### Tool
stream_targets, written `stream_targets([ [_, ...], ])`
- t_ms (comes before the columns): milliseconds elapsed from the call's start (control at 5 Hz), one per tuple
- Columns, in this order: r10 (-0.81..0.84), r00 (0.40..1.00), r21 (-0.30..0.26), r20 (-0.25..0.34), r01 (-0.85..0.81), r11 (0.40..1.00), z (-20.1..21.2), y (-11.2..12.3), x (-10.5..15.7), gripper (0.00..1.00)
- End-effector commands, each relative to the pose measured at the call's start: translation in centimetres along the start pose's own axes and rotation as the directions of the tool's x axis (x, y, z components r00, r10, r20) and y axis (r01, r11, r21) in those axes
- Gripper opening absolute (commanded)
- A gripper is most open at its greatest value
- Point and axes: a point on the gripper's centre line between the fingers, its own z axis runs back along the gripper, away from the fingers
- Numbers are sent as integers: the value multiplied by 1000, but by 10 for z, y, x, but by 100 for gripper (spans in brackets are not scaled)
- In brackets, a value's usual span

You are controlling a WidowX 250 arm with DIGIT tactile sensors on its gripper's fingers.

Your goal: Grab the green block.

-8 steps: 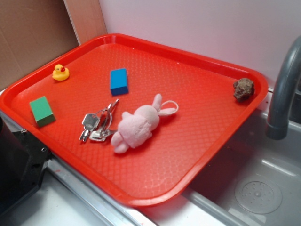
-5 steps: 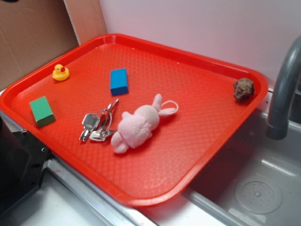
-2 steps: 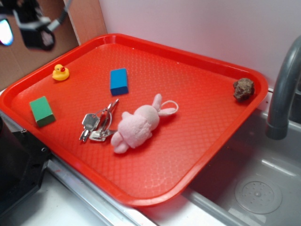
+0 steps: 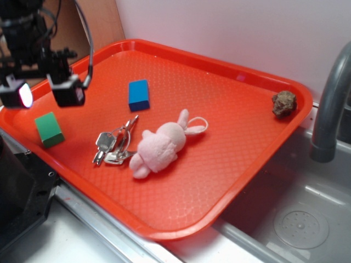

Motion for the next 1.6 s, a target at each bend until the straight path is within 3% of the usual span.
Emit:
stream_targets([
  [0,54,998,66,-12,-53,996,-21,26,15,100],
  [400,43,996,89,-75,-37,995,-44,19,16,100],
  [600,29,994,65,-108,-22,998,-49,5,21,100],
  [800,30,995,64,-95,-24,998,-46,0,22,100],
  [1000,18,997,64,-70,-13,998,-38,-7,21,0],
  [1200,-91,996,92,-20,93,991,-17,-13,19,0],
  [1400,-260,964,55,54,258,965,28,-15,19,0],
])
